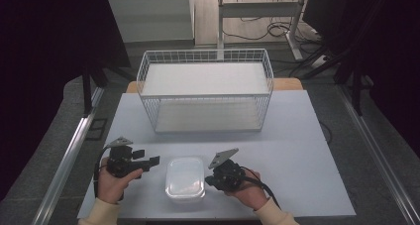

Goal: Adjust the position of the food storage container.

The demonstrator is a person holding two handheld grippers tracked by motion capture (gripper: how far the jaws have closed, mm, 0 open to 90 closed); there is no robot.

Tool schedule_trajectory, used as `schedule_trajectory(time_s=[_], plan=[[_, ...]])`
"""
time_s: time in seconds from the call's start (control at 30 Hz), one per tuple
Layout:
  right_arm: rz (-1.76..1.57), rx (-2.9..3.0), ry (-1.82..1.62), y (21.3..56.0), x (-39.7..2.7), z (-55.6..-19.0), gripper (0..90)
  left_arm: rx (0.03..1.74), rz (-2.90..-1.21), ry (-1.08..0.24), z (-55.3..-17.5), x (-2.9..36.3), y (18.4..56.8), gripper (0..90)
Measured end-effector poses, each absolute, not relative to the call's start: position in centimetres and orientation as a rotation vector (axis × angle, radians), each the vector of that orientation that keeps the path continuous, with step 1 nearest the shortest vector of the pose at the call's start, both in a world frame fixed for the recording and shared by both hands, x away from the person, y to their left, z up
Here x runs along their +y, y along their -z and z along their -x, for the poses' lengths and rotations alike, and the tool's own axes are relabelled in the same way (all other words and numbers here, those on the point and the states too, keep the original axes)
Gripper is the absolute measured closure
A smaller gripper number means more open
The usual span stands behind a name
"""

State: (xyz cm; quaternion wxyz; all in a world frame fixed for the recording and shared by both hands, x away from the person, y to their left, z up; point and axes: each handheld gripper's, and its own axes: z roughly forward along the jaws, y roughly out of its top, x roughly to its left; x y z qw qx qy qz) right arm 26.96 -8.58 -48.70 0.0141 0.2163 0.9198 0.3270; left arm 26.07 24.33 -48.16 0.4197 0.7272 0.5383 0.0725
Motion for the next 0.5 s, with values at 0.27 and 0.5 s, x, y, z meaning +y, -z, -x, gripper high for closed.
schedule_trajectory(time_s=[0.27,0.5], plan=[[-0.732,2.642,-1.101,46.3,-10.8,-27.3,89.5,1.308,-1.806,-0.159,-25.1,24.5,46.7,25.0],[-0.792,2.571,-1.180,46.0,-12.1,-27.7,61.4,1.293,-1.806,-0.143,-24.6,24.3,46.2,25.0]])
